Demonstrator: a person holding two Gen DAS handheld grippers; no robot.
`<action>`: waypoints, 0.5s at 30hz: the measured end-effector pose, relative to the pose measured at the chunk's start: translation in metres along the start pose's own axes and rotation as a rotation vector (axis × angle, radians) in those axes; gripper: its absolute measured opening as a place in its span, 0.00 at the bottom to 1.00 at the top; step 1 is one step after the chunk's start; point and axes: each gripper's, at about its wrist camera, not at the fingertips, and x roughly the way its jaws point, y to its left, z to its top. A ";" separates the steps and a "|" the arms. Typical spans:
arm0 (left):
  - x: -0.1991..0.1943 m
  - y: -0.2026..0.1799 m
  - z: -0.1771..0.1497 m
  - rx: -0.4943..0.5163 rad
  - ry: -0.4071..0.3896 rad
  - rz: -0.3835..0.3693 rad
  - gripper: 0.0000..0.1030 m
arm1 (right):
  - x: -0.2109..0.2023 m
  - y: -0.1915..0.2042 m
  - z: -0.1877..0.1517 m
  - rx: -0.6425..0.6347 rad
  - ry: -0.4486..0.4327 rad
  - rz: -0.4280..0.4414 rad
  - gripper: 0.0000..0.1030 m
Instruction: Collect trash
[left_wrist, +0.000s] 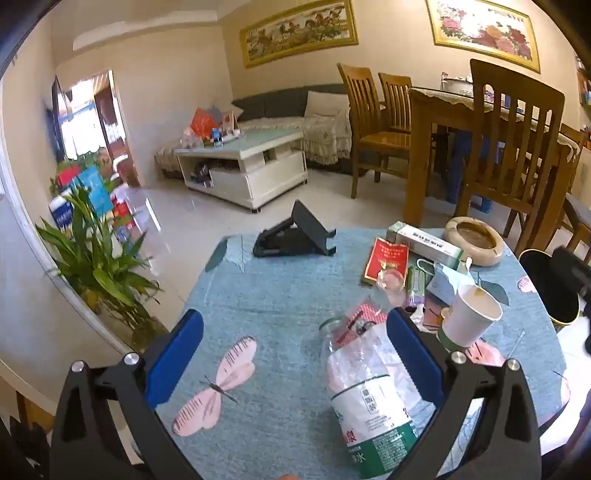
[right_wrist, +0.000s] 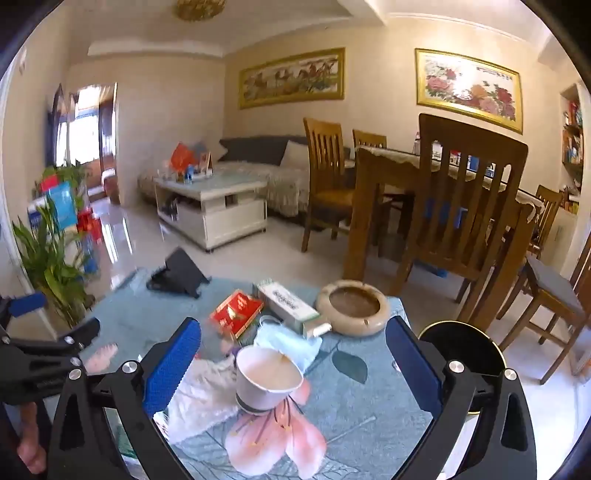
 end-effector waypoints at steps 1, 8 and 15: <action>-0.001 -0.001 0.000 0.006 -0.005 0.000 0.97 | -0.003 -0.002 0.000 0.015 -0.010 -0.005 0.97; -0.008 0.000 0.003 0.000 -0.045 0.002 0.97 | -0.008 -0.001 -0.005 0.072 0.003 0.034 0.97; -0.002 0.001 0.003 -0.005 -0.006 -0.035 0.97 | -0.012 0.005 -0.008 0.073 -0.017 0.058 0.97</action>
